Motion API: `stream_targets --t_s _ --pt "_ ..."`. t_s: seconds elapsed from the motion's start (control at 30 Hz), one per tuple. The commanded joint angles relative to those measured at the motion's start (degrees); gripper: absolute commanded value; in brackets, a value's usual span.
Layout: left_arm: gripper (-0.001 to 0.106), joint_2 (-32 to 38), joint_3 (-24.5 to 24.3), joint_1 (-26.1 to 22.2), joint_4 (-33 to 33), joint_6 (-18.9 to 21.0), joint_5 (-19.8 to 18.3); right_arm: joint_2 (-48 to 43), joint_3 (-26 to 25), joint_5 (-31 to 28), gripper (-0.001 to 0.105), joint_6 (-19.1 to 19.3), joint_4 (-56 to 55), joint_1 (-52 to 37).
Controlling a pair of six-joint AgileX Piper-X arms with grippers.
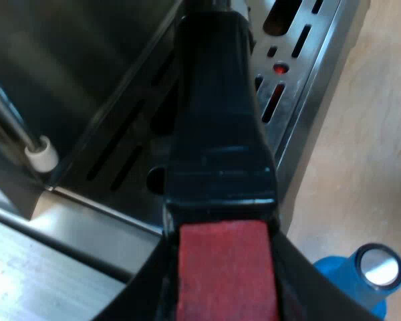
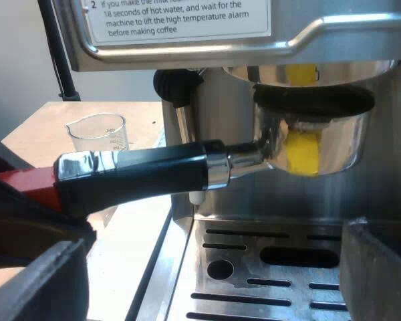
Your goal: Put the handle in the coffee machine
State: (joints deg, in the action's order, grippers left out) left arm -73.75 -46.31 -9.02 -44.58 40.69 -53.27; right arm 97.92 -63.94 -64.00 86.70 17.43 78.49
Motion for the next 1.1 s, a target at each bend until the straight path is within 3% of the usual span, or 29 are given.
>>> stream_targets --t_s 0.03,0.57,0.87,1.1 --pt "0.000 0.57 -1.09 0.18 1.12 0.68 -4.66 -0.11 -0.36 -0.32 0.077 0.94 0.38 -0.20" --pt "0.000 0.57 -2.57 -0.09 -0.50 0.32 -4.76 -0.11 -0.36 -0.32 0.077 0.94 0.38 -0.20" --pt "0.000 0.57 -2.66 -1.67 1.21 0.44 -6.01 -0.11 -0.36 -0.32 0.077 0.94 0.38 -0.20" --pt "0.000 0.57 -2.66 -1.67 1.59 0.44 -9.05 -0.11 -0.36 -0.32 0.077 0.94 0.38 -0.20"
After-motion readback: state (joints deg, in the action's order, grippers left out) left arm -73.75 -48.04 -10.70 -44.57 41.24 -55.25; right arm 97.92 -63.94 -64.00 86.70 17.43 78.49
